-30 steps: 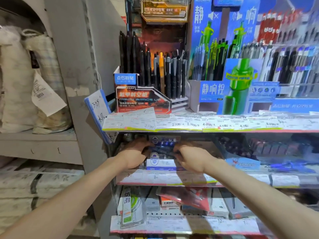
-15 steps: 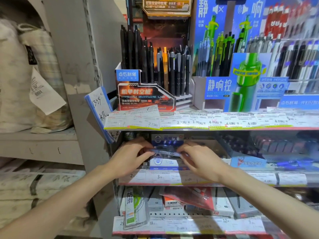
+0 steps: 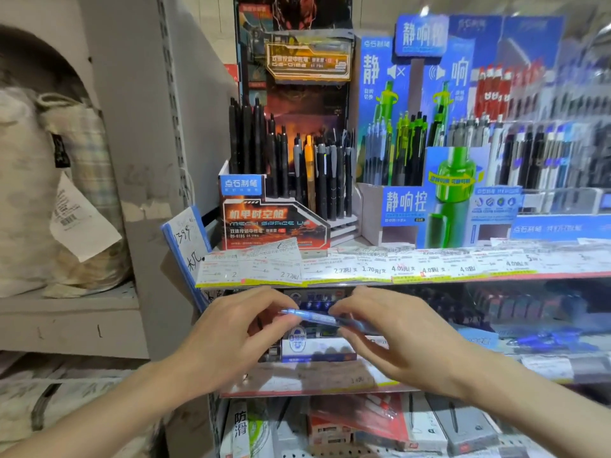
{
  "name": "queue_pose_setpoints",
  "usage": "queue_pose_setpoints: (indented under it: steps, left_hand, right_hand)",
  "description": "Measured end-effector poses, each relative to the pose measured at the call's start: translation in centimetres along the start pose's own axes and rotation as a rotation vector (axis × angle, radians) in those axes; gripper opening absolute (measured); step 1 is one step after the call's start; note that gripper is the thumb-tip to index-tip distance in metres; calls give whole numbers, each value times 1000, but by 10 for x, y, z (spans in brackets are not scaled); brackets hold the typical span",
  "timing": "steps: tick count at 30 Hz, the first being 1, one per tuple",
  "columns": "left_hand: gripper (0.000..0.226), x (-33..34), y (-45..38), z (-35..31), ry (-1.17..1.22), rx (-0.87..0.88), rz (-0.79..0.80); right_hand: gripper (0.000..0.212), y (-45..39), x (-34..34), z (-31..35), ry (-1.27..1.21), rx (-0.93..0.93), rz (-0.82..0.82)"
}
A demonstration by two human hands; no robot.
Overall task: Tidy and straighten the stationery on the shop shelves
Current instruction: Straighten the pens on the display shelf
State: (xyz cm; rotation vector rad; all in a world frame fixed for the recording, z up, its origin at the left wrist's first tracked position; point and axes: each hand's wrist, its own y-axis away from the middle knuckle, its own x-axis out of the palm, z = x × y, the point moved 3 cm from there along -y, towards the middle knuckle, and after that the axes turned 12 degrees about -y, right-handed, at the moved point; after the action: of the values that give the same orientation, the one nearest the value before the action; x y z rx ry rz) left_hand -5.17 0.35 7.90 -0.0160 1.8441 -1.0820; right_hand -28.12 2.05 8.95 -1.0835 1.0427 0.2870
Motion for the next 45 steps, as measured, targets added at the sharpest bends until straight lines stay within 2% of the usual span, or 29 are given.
queue_pose_setpoints:
  steps: [4,9,15,18,21,23,26,32,40,45]
  left_hand:
    - [24,-21,-27,-22,-4,78,-42]
    - [22,-45,-78,-35,-8,124,-99]
    - [13,-55,-124,-41,33,126,-143]
    - [19,-54,-139,-40,-13,131,-188]
    - [36,-51,-146,-31,-35,101,-227]
    - [41,-47,-145,-25,-130,112,-217]
    - [36,-36,-142,-21,-341,190,-141]
    - [25,-22,-145,-18,-488,236,-85]
    - [18,-20,-147,-13,-473,234,-55]
    - [16,-19,-146,-11,-437,227,-49]
  right_hand:
    - [15,-15,-28,10,75,-72,-98]
    - [20,-40,-66,2,146,-56,-247]
    - [18,-67,-90,-5,268,21,-315]
    - [17,-77,-96,-10,273,77,-308]
    - [14,-79,-111,-24,213,197,-361]
    - [16,-80,-124,-35,180,245,-448]
    - [18,-85,-141,-49,76,309,-613]
    - [27,-112,-158,-57,-22,353,-797]
    - [28,-133,-150,-68,81,414,-807]
    - [24,-135,-147,-65,201,399,-742]
